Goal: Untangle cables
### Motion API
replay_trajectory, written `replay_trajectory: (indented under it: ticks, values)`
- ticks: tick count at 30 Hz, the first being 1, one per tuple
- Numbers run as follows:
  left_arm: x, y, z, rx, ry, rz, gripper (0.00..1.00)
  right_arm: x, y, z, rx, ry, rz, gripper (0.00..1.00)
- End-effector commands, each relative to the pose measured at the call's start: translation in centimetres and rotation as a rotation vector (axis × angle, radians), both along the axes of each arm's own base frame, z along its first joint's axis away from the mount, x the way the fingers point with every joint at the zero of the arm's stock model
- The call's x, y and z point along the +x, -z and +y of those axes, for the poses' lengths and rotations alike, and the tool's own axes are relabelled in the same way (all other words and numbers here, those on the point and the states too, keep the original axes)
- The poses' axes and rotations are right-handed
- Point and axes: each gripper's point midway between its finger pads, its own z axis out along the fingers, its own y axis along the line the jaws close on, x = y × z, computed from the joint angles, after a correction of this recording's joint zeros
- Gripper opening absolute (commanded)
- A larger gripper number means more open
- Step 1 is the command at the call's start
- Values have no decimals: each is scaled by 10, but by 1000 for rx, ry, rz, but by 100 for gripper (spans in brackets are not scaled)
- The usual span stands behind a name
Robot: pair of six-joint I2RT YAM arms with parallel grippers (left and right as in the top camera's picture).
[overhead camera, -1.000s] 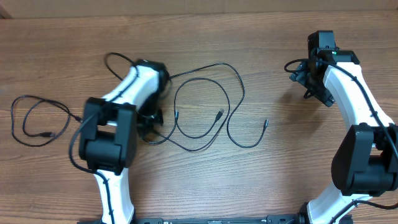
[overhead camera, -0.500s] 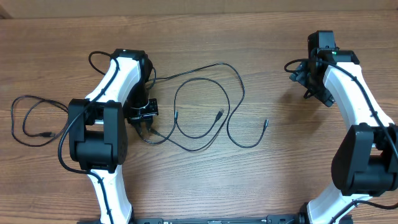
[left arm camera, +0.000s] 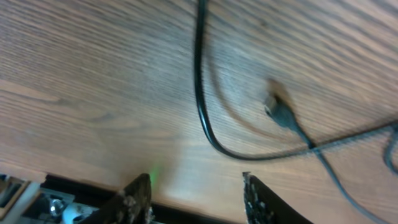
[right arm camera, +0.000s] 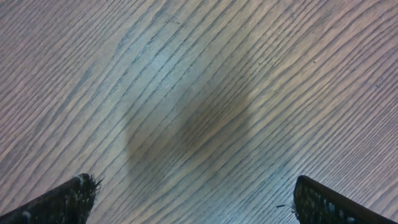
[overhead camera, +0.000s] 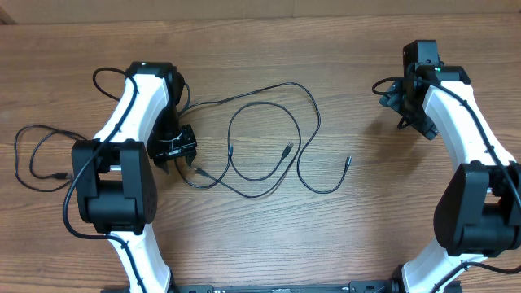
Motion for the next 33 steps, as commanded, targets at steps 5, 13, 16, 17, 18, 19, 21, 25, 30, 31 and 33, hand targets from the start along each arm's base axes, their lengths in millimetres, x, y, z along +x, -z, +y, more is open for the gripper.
replay_trajectory:
  ticks: [5,13,16,17,18,19,21,25,30,31,33]
  values:
    - [-6,28,9,98,-120,-40,48,0,-3,-1,-8,8,-9,100]
    - [9,42,1,33,-100,-115,8,0,-3,-1,-8,8,-9,100]
    - [29,27,1,9,-93,-168,4,0,-3,-1,-8,8,-9,100]
    - [37,20,1,-6,-94,-189,4,0,-3,-1,-8,8,-9,100]
    - [45,12,1,-17,-102,-214,4,0,-3,-1,-8,8,-9,100]
    - [56,2,0,-30,-111,-245,4,0,-3,-1,-8,8,-9,100]
    - [72,-10,2,-42,-122,-299,4,0,-3,-1,-8,8,-9,100]
    - [99,-25,10,-17,-123,-404,6,0,-3,-1,-8,8,-9,100]
    - [118,-23,32,109,-130,-491,9,0,-3,-1,-8,8,-9,100]
    - [120,-23,32,108,-131,-500,12,0,-3,-1,-8,8,-9,100]
    - [124,-24,32,107,-131,-519,32,0,-3,-1,-8,8,-9,100]
